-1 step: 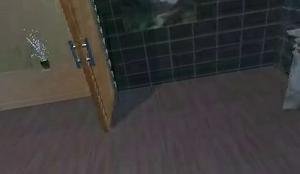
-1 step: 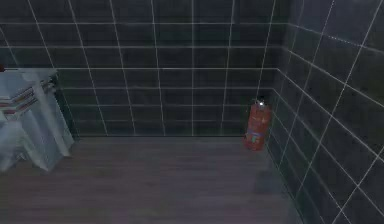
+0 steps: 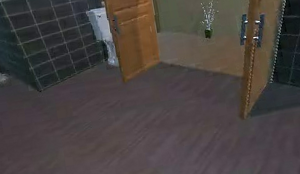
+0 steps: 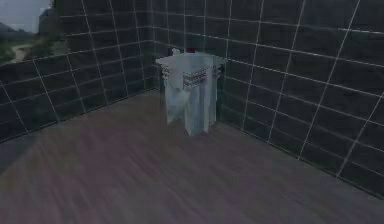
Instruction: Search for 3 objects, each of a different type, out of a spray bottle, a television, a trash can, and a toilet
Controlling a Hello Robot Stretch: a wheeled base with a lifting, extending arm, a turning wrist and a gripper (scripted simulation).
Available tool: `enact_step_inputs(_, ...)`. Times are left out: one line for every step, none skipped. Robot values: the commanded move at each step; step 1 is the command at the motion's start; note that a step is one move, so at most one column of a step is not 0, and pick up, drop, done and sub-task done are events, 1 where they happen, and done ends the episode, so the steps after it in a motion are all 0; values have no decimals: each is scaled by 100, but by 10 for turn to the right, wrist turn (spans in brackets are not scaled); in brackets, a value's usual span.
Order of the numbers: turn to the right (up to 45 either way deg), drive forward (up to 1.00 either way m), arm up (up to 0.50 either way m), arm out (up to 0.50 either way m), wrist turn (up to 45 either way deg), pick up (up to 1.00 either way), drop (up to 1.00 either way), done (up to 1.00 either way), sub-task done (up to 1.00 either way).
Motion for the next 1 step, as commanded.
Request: enact_step_inputs(-150, 0, 0, 0, 0, 0, 0, 0, 0)
